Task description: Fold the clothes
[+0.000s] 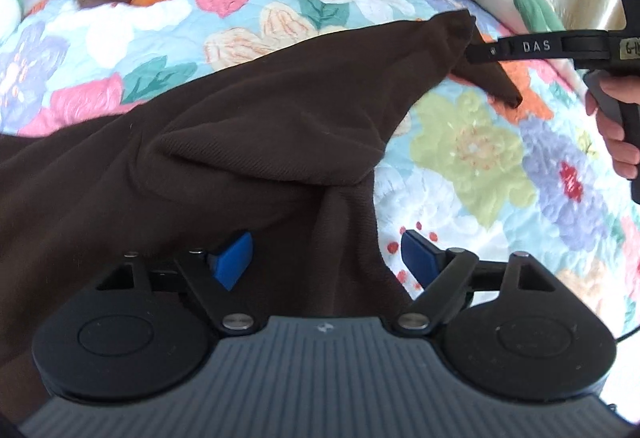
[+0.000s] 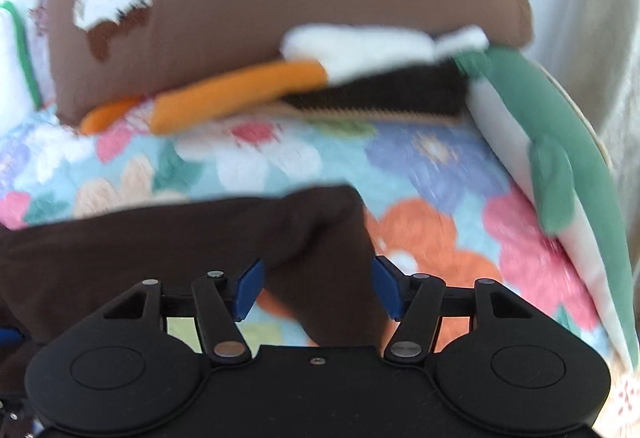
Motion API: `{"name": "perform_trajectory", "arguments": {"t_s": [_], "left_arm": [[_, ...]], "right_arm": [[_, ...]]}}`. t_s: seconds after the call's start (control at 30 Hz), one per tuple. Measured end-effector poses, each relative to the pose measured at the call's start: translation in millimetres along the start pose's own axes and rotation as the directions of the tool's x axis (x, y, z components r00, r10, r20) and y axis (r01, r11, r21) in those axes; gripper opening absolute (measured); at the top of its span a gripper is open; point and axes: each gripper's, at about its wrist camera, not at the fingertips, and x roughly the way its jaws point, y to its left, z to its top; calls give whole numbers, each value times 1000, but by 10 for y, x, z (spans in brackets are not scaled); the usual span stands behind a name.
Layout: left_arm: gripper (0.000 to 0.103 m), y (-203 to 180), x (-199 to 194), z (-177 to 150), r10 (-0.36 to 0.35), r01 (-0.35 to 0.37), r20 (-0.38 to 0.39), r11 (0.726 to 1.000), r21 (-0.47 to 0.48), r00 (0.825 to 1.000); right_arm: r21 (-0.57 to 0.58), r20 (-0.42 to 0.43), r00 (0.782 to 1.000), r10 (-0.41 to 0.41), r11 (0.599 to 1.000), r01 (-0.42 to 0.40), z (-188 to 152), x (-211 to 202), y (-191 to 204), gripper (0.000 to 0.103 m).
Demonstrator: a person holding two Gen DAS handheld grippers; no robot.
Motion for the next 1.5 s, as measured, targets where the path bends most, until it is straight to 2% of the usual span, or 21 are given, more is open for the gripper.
{"name": "perform_trajectory", "arguments": {"t_s": [0.03, 0.13, 0.17, 0.2, 0.23, 0.3, 0.4, 0.47, 0.5, 0.57, 0.63, 0.67, 0.8, 0.9, 1.0, 1.1, 1.17, 1.23, 1.37, 1.47, 1.5], "left_arm": [[78, -12, 12, -1, 9, -9, 5, 1000, 7, 1000], [48, -39, 14, -1, 16, -17, 16, 999, 27, 1000], [28, -38, 3, 1, 5, -6, 18, 1000, 29, 1000], [12, -26, -22, 6, -17, 17, 17, 1000, 18, 1000], [9, -18, -52, 13, -26, 26, 21, 1000, 5, 999], [7, -32, -121, 14, -27, 26, 48, 1000, 6, 998], [8, -37, -178, 19, -51, 52, 84, 999, -2, 995], [16, 53, -103, 42, -72, 76, 53, 992, -98, 996], [29, 124, -49, 47, -93, 96, 30, 982, -163, 995], [34, 236, -36, 11, -126, 127, 21, 960, -248, 992], [46, 260, -141, -40, -121, 125, 34, 959, -255, 992], [57, 246, -219, -79, -107, 113, 36, 965, -237, 994], [71, 109, -621, -305, -22, 25, 42, 996, -90, 999], [74, 69, -914, -585, -26, 28, 34, 999, -45, 999], [75, 80, -1212, -840, 18, -15, 46, 998, -60, 999], [75, 56, -1497, -1097, 148, -139, 82, 985, -104, 986], [75, 31, -1705, -1201, 223, -213, 93, 971, -108, 970], [75, 13, -1928, -1298, 261, -248, 115, 962, -113, 959], [75, 4, -2196, -1446, 271, -265, 56, 959, -95, 961], [75, -58, -2266, -1606, 259, -257, 35, 965, -58, 965], [75, -73, -2248, -1685, 246, -245, 33, 968, -52, 969]], "right_arm": [[16, -23, 1000, -12, 1000, 13, -36, 28, -26, 68], [72, -95, 995, -14, 997, 21, -109, 197, -137, 72], [90, -102, 995, 2, 996, 7, -111, 254, -177, 70], [109, -91, 995, 30, 994, -20, -92, 296, -223, 47], [123, -76, 995, 57, 991, -47, -51, 331, -262, 7], [120, -4, 1000, 18, 993, -18, 110, 325, -313, 6], [190, 190, 981, -26, 982, -10, 387, 202, -492, 7], [246, 261, 965, -41, 969, -26, 542, 146, -581, 31], [255, 227, 973, -42, 967, -18, 580, 153, -557, 47], [259, 171, 985, 3, 965, -48, 564, 130, -483, 50], [287, 154, 988, 17, 956, -62, 407, -1, -404, 56], [295, 155, 988, 22, 953, -67, 302, -91, -353, 56], [289, 155, 966, 208, 925, -246, -227, -559, -170, 57], [280, 123, 931, 344, 888, -365, -641, -958, -67, 58], [194, 72, 918, 389, 898, -395, -859, -1400, 30, 58], [-39, 8, 940, 340, 940, -340, -936, -1845, 211, 65], [-182, -24, 955, 296, 938, -296, -914, -2138, 324, 65], [-227, -50, 949, 311, 922, -314, -857, -2434, 341, 65], [-206, -136, 910, 393, 887, -414, -826, -2930, 328, 65], [-235, -261, 852, 453, 826, -512, -1029, -3012, 547, 73], [-246, -271, 849, 454, 820, -517, -1159, -2956, 640, 74]]}}
